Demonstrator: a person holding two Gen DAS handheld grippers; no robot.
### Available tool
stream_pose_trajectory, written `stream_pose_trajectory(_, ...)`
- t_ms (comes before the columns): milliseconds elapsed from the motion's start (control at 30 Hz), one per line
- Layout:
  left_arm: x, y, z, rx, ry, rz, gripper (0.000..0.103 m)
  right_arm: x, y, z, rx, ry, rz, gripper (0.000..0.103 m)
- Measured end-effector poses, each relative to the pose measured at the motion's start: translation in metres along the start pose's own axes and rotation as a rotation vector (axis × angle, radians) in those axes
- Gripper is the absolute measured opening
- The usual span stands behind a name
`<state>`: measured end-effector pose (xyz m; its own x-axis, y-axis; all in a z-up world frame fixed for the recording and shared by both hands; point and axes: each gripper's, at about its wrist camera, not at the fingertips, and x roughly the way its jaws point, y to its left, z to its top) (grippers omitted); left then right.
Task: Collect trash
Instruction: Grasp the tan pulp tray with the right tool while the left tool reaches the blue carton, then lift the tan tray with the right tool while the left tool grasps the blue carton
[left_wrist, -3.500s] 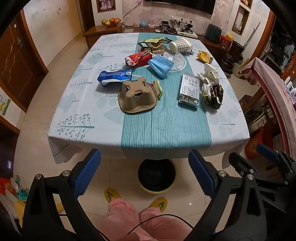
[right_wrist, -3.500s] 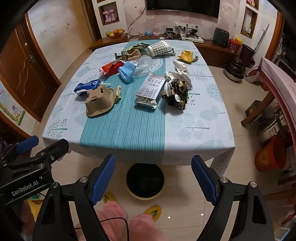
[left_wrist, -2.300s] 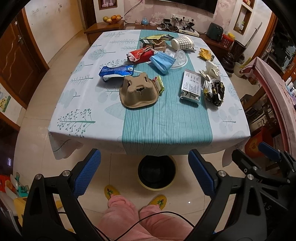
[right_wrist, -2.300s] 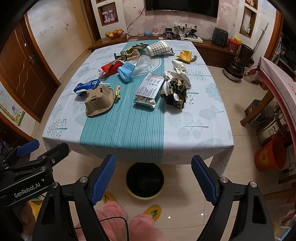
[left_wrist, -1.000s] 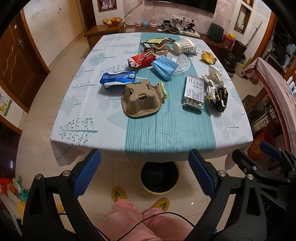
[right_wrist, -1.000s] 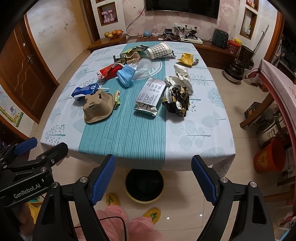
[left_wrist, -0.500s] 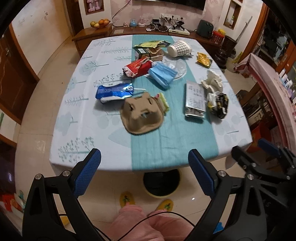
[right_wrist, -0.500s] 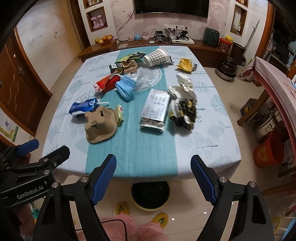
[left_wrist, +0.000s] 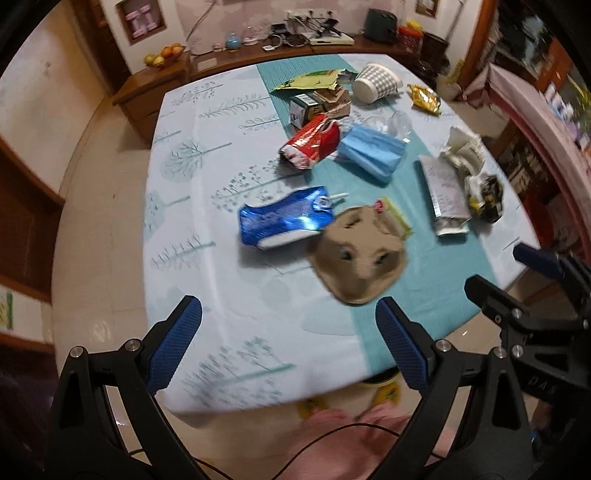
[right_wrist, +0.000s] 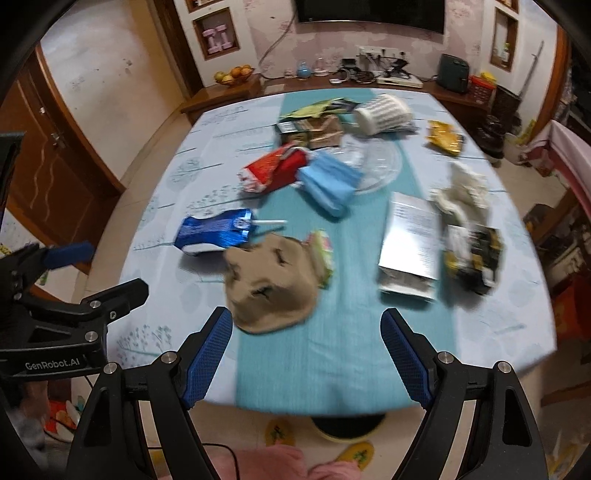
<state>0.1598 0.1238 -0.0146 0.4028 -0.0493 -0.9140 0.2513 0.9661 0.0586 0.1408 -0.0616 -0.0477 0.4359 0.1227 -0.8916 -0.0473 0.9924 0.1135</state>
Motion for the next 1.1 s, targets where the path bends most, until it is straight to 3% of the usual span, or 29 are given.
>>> stream_pose_trajectory(200, 0.028, 0.034, 0.017, 0.077, 0.019, -0.007, 0.094, 0.052, 0.031, 0.014, -0.098, 0.004, -0.007, 0.085)
stream_pose_trajectory(533, 0.071, 0.055, 0.04, 0.178, 0.073, -0.095, 0.094, 0.128, 0.044, 0.02, -0.158, 0.144, -0.107, 0.082)
stream_pose_trajectory(567, 0.073, 0.053, 0.042, 0.191, 0.075, -0.097, 0.094, 0.13, 0.044, 0.018, -0.159, 0.143, -0.098, 0.078)
stream_pose_trajectory(1100, 0.112, 0.015, 0.071, 0.442, 0.085, -0.086, 0.094, 0.081, 0.008, 0.021, 0.034, 0.109, -0.022, 0.076)
